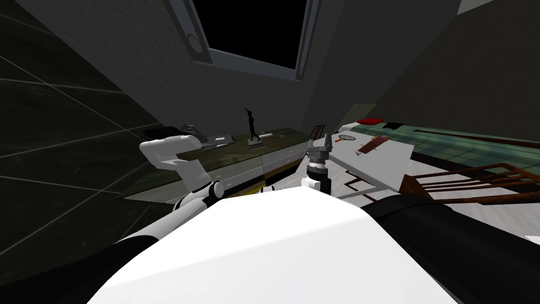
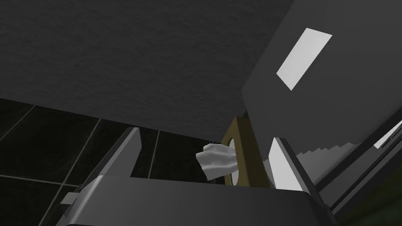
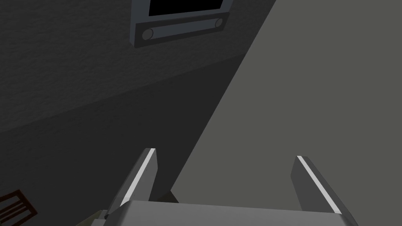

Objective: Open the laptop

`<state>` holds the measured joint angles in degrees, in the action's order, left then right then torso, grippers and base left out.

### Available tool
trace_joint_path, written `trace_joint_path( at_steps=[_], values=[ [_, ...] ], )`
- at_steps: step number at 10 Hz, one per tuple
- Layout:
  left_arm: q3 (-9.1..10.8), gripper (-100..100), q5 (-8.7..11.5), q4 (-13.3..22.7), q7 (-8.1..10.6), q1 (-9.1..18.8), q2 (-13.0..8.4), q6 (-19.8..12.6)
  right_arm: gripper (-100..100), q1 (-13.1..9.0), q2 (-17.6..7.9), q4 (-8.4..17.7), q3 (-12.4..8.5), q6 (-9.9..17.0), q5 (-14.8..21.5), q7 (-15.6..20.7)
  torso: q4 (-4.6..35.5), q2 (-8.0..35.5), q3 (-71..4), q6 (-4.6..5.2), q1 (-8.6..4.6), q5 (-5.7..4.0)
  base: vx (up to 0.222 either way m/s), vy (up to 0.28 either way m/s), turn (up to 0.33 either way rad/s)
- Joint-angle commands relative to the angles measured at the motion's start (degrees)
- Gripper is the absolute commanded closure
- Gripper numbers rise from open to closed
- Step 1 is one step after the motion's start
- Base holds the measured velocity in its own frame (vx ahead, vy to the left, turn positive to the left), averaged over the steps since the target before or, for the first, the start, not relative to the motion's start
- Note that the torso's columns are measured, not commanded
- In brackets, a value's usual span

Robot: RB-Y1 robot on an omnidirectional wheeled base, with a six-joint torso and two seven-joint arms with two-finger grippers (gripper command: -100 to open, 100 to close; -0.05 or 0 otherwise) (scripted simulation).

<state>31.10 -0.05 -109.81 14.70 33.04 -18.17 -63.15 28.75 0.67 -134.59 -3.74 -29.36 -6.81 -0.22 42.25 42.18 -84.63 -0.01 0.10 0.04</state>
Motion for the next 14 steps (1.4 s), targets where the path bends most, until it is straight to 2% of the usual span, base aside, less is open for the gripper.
trace_joint_path(
  at_steps=[1,2,3,6,7,8,10,11,12,13,14],
  values=[
    [0.01,-100,0.10,4.18,-0.04,0.12,-0.13,-0.11,0,0.00,0.00,0.00,0.00,0.00,0.00,0.00,0.00,-0.01,-0.02,0.00,-0.02,-0.01,0.009,0.003,0.001],
    [-2.91,-100,1.11,6.34,1.38,3.05,-2.86,3.03,0,0.00,0.00,0.00,0.00,0.00,0.00,0.00,0.01,0.03,0.01,0.00,-0.06,-0.02,-0.050,-0.043,0.095],
    [-2.91,-100,1.11,7.95,1.38,4.32,-3.02,3.76,0,0.00,0.00,0.00,0.00,0.00,0.00,0.00,0.09,0.25,0.13,0.00,-0.25,-0.09,-0.066,-0.054,0.056],
    [-2.91,-100,1.11,12.96,1.38,4.32,-3.02,3.76,0,0.00,0.00,0.00,0.00,0.00,0.00,0.00,0.00,0.01,0.01,0.00,0.03,0.01,-0.017,-0.008,-0.004],
    [-5.69,-100,2.11,15.61,2.80,7.35,-5.92,7.16,0,0.00,0.00,0.00,0.00,0.00,0.00,0.00,-0.01,-0.04,-0.04,0.00,0.03,0.00,-0.048,-0.032,0.106],
    [-5.83,-100,2.11,17.20,2.80,8.28,-5.92,7.63,0,0.00,0.00,0.00,0.00,0.00,0.00,0.00,0.05,0.15,0.07,-0.02,-0.15,-0.06,-0.059,-0.036,0.062],
    [-5.83,-100,2.11,20.96,2.80,8.51,-5.92,7.63,0,-0.01,0.00,0.00,0.00,0.00,0.00,0.00,0.05,0.12,0.08,0.02,-0.15,-0.06,-0.023,-0.017,-0.014],
    [-5.83,-100,2.11,21.74,2.80,8.51,-5.92,7.63,0,0.00,0.00,0.00,0.00,0.00,0.00,0.00,0.01,0.03,0.02,0.00,-0.06,-0.03,0.000,0.000,0.000],
    [-8.62,-100,3.12,23.84,4.22,11.27,-8.82,10.47,0,0.00,0.00,0.00,0.00,0.00,0.00,0.00,0.00,0.00,-0.01,0.00,-0.02,-0.01,-0.054,-0.036,0.124],
    [-8.74,-100,3.12,26.55,4.22,12.71,-8.82,11.50,0,0.00,0.00,0.00,0.00,0.00,0.00,0.00,0.07,0.19,0.09,-0.01,-0.15,-0.07,-0.061,-0.039,0.050],
    [-8.74,-100,3.12,28.63,4.22,12.71,-8.82,11.50,0,-0.01,0.00,0.00,0.00,0.00,0.00,0.00,0.07,0.22,0.14,0.03,-0.18,-0.06,-0.035,-0.022,-0.026]
  ],
)
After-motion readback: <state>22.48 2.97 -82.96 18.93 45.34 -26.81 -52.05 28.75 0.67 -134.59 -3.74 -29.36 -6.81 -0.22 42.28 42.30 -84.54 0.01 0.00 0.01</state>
